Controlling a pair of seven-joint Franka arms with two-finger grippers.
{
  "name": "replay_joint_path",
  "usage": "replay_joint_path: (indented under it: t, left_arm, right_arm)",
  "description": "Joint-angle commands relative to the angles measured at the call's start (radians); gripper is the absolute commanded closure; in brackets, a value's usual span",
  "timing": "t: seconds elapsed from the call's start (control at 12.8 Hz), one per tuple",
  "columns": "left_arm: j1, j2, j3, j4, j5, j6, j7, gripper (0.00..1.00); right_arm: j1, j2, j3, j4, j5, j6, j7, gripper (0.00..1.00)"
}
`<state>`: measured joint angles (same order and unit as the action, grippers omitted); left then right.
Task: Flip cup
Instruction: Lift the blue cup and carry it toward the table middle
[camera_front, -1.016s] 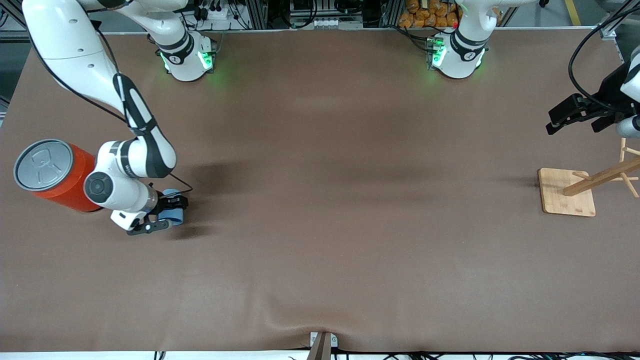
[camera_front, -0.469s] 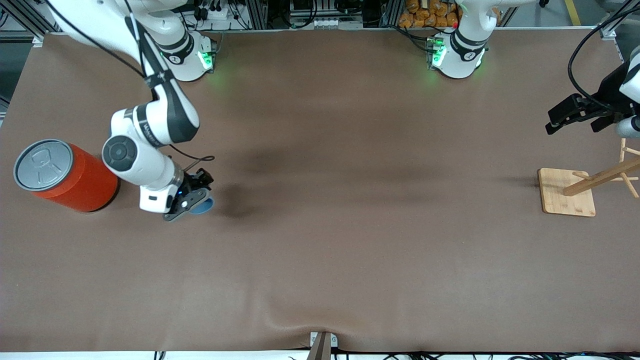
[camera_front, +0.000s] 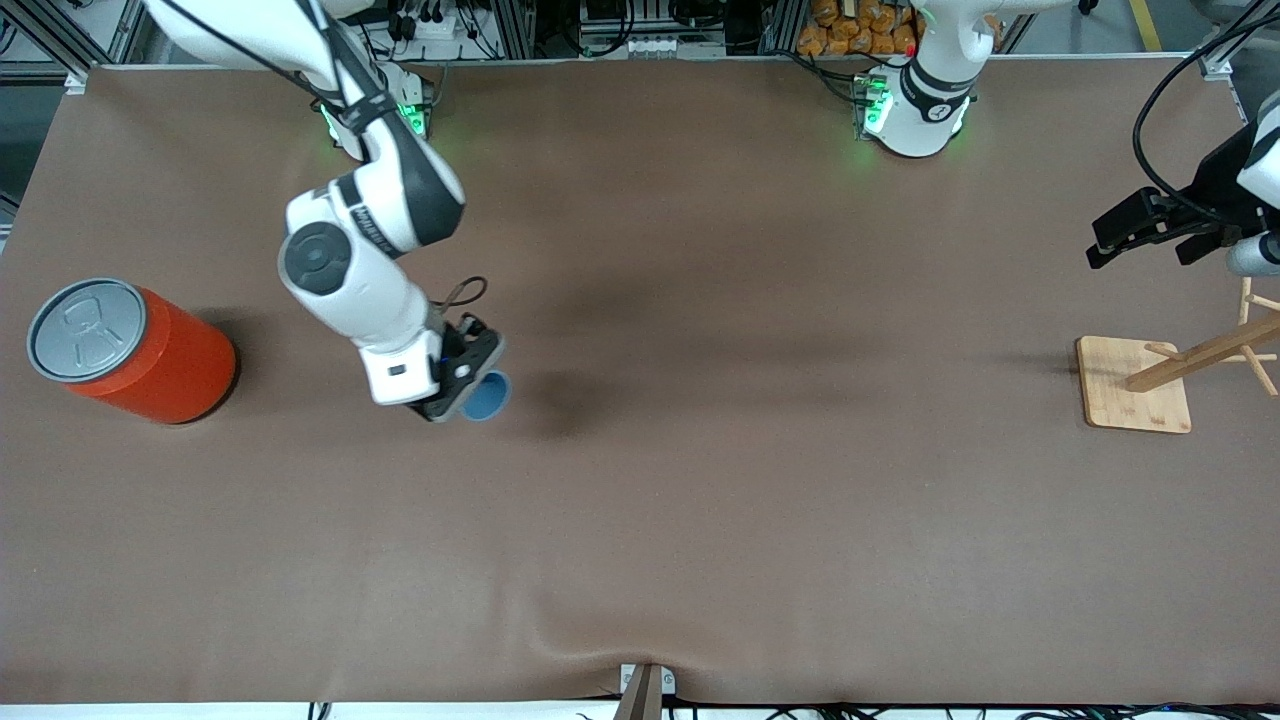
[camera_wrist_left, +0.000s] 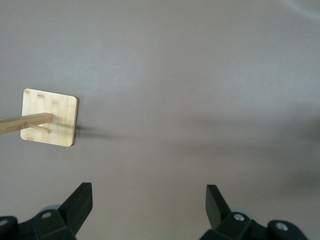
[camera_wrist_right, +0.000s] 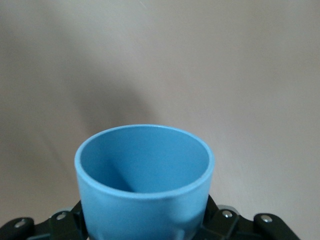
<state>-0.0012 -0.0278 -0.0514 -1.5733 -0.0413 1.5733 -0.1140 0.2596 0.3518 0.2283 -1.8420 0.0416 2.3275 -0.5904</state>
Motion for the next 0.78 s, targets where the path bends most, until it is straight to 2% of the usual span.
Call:
replay_joint_path:
  t: [0.0,0.16,0.31,0.39,0.7]
  left_arm:
    - [0.0,0.008,0.002,0.01,-0.017,-0.013,0.02,0.0]
    - [0.001,0.008,0.002,0.013,-0.015,-0.013,0.02,0.0]
    - [-0.002,0.008,0.002,0.013,-0.015,-0.013,0.02,0.0]
    - [-0.002,0.008,0.001,0.012,-0.015,-0.013,0.02,0.0]
    - [0.0,0.019,0.001,0.01,-0.017,-0.015,0.02,0.0]
  right_arm:
    - [0.102,0.111,-0.004,0.075,-0.006,0.102,-0.055,0.46]
    - [0.156,0.188,-0.006,0.111,-0.043,0.159,-0.058,0.4]
    - [0.219,0.263,-0.006,0.144,-0.118,0.237,-0.048,0.4]
    - [0.275,0.291,-0.013,0.161,-0.129,0.254,-0.04,0.4]
    - [0.423,0.363,-0.117,0.222,-0.161,0.263,-0.032,0.42]
